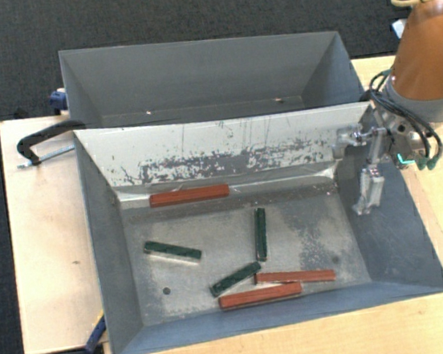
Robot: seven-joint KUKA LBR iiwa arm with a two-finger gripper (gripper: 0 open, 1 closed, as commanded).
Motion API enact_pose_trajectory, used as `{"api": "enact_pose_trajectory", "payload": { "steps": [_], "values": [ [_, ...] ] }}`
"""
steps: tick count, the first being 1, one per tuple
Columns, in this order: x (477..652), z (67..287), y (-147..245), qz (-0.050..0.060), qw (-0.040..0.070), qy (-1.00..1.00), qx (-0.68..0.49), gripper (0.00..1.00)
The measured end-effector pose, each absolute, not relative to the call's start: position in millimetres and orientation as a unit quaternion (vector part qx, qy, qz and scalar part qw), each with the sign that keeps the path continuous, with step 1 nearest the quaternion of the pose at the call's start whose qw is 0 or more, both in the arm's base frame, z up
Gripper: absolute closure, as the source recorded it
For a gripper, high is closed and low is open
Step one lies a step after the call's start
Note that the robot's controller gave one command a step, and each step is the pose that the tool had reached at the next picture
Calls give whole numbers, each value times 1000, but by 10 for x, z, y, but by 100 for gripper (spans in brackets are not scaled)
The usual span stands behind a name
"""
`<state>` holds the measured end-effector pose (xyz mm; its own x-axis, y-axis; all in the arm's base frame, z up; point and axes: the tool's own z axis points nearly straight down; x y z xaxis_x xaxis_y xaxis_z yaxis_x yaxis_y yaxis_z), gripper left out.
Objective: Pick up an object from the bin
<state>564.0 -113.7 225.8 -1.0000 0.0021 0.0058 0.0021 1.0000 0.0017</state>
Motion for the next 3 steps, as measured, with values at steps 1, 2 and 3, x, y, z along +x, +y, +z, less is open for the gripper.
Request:
{"api": "enact_pose_trajectory", "payload": {
  "steps": [1,2,3],
  "values": [
    [5656,2303,-1133,0,-1,-1000,0,0],
    [5141,1773,-944,1,-2,-995,101,0],
    [5027,1569,-846,0,-2,-991,136,0]
  ]
}}
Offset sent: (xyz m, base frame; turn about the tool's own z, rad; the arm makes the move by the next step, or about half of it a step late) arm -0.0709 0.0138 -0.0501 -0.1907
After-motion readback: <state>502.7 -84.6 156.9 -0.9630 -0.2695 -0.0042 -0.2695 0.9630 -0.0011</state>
